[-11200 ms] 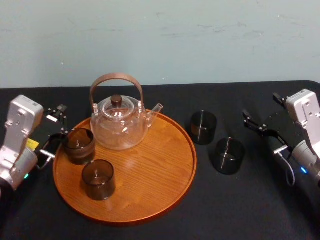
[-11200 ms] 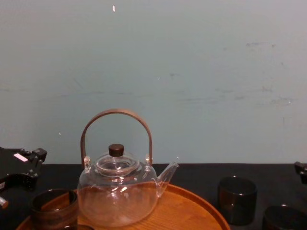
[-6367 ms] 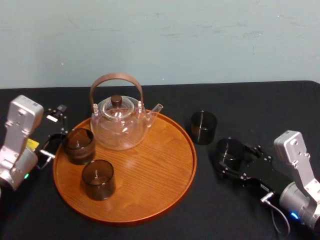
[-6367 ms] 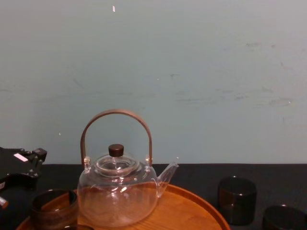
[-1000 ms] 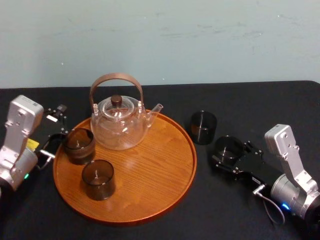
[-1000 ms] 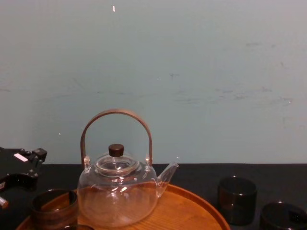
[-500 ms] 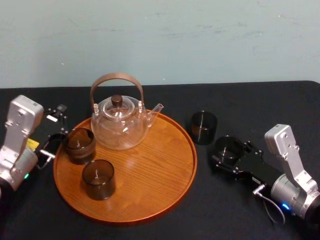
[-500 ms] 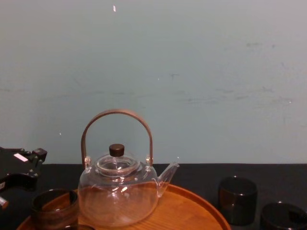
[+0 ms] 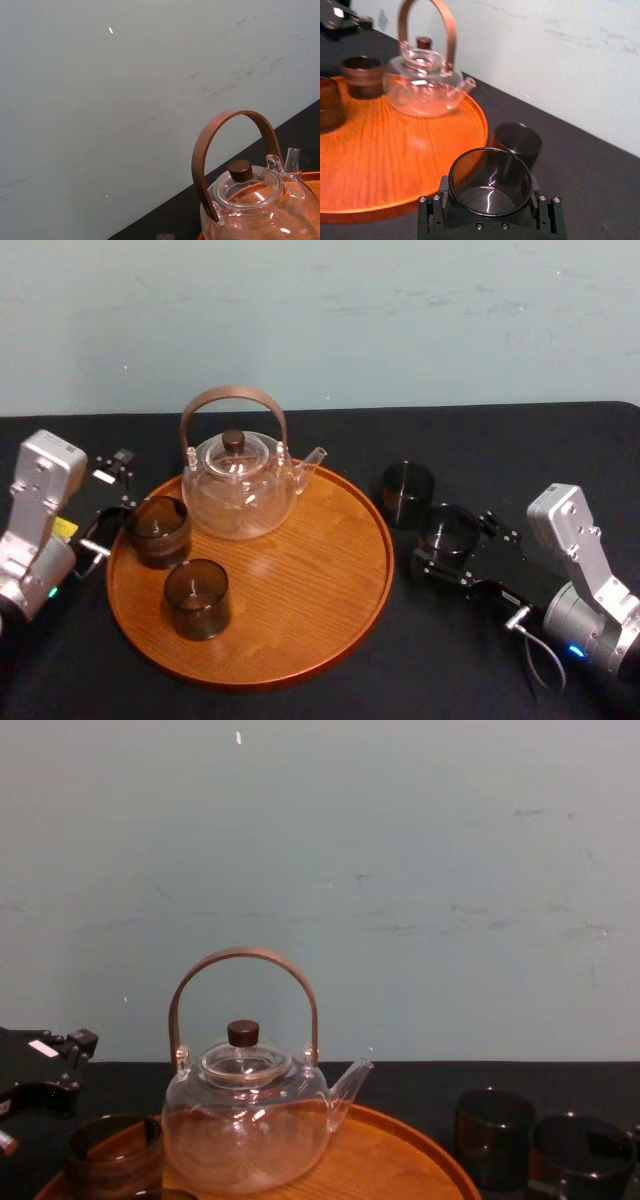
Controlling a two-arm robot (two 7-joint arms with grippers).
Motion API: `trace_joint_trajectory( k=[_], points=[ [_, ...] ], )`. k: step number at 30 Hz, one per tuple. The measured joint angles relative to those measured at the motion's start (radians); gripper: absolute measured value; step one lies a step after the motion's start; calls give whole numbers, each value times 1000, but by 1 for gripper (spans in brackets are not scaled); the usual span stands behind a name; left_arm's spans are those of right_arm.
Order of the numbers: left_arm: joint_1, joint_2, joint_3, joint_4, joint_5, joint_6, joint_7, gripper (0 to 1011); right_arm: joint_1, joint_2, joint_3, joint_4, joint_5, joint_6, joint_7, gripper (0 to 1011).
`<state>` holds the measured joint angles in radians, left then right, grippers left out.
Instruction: Pick up the glass from the table and place it on the tray.
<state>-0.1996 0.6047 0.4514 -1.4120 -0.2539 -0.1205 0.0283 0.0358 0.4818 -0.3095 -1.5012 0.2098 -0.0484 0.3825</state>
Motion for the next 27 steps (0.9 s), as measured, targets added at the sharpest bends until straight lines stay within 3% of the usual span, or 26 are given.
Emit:
trace_joint_trajectory(
  k=[6,12,27],
  points=[
    [0,0,0,0,0,0,0,0,-27,4,-5,-77,-21,4,15,914],
    [0,0,0,0,0,0,0,0,-30,-2,-24,-111,-31,3,35,914],
    [0,0,0,0,0,0,0,0,43,-60,-115,-70,-51,8,82,914]
  ],
)
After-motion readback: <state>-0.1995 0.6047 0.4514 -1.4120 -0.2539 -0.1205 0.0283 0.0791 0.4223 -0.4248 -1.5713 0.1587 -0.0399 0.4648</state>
